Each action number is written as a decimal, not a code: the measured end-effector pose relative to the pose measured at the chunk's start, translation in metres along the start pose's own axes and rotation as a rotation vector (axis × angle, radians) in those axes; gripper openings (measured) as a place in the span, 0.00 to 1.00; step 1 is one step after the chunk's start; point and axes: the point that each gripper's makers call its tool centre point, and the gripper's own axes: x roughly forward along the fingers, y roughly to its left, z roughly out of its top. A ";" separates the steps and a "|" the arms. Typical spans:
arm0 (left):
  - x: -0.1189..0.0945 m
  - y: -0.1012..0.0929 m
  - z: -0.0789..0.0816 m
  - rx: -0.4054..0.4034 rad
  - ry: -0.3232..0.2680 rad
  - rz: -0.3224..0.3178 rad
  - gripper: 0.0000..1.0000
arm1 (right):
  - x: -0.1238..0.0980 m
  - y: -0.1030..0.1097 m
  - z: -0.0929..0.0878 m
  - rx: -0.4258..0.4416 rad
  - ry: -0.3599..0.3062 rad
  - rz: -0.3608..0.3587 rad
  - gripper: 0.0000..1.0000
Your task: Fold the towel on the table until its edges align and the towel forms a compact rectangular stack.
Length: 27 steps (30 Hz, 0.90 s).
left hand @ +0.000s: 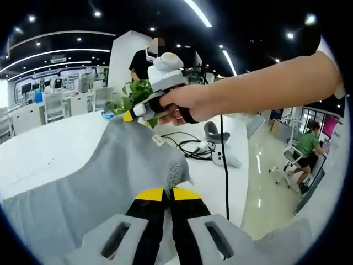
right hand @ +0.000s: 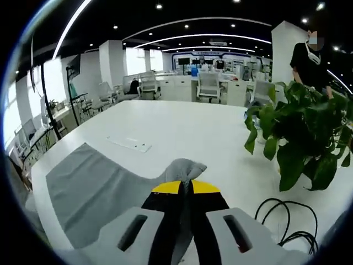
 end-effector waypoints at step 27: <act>-0.120 0.092 0.029 -0.128 -0.237 0.154 0.03 | 0.006 0.102 0.085 -0.030 -0.067 0.010 0.03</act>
